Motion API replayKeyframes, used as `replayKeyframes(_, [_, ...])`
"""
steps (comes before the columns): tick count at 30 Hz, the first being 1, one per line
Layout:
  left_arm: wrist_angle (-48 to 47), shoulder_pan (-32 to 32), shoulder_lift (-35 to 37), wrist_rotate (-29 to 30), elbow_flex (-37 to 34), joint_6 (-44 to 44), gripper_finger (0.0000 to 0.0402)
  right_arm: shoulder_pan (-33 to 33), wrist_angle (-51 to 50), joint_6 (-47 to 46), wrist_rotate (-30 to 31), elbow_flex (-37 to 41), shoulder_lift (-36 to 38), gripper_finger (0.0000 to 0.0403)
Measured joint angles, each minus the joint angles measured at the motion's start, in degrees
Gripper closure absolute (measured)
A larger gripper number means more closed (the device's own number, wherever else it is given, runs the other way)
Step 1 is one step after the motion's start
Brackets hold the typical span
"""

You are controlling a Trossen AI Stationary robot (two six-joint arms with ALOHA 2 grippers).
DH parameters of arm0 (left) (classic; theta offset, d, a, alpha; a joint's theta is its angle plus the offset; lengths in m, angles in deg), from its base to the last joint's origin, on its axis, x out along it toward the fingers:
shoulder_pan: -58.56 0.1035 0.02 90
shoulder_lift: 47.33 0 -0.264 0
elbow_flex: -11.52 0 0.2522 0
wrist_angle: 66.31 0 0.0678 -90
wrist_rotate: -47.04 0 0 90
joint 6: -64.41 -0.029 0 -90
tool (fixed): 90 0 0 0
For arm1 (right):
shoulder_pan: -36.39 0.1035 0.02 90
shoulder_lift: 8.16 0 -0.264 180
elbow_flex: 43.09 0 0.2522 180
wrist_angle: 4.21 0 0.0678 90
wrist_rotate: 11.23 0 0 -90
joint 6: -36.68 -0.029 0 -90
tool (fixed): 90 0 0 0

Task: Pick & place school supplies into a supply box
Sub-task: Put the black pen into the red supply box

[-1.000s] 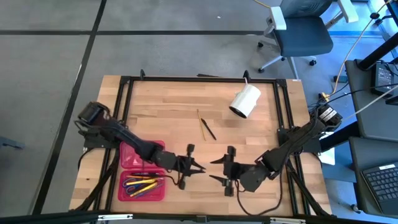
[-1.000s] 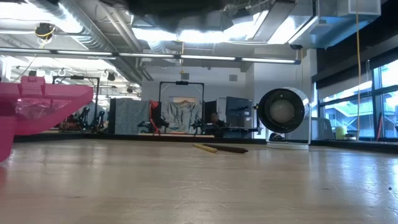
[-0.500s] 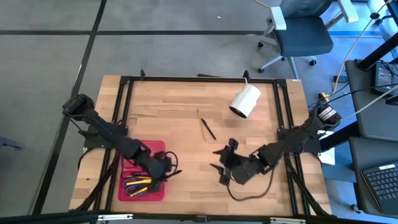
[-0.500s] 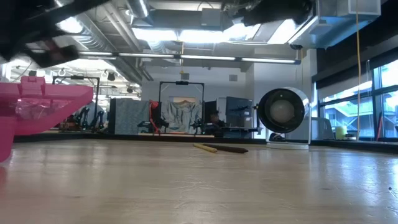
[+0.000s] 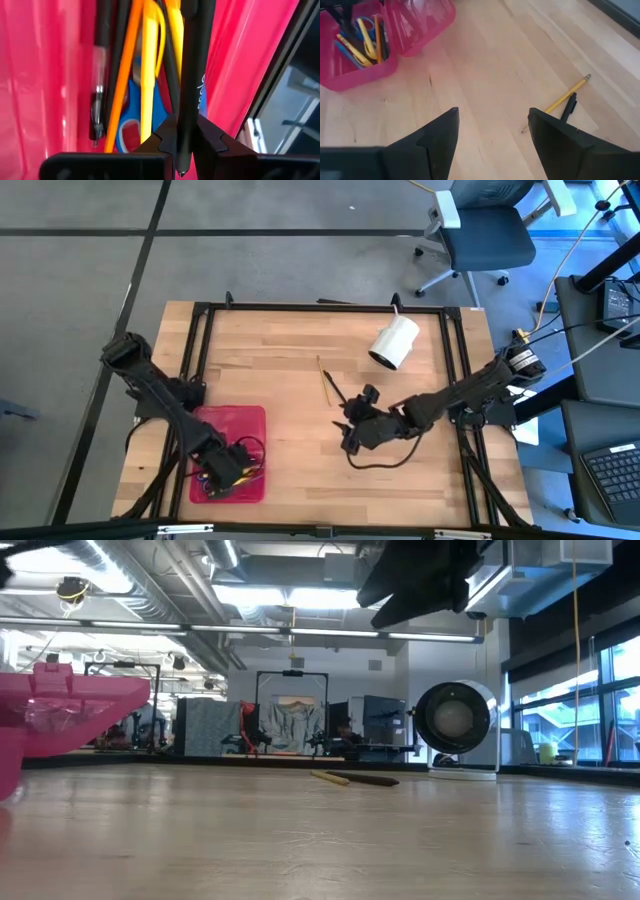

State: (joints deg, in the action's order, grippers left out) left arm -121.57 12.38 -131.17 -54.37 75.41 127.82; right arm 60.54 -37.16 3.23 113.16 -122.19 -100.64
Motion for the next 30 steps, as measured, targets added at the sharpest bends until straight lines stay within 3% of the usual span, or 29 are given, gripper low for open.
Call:
replayKeyframes(7, [-0.3,-4.0,-3.6,-0.6,0.0,2.5,0.0378,-1.1,-0.5,-2.2,0.0,0.0,-1.5,0.0161])
replayKeyframes(13, [-0.6,-4.1,-6.6,-3.6,0.0,3.0,0.0376,-3.9,-2.5,-5.5,-0.4,0.0,-3.4,0.0161])
replayKeyframes(30, [-0.3,-4.0,-8.3,-3.7,0.0,0.9,0.036,-13.6,-2.1,-5.5,-1.9,0.0,-9.5,0.0161])
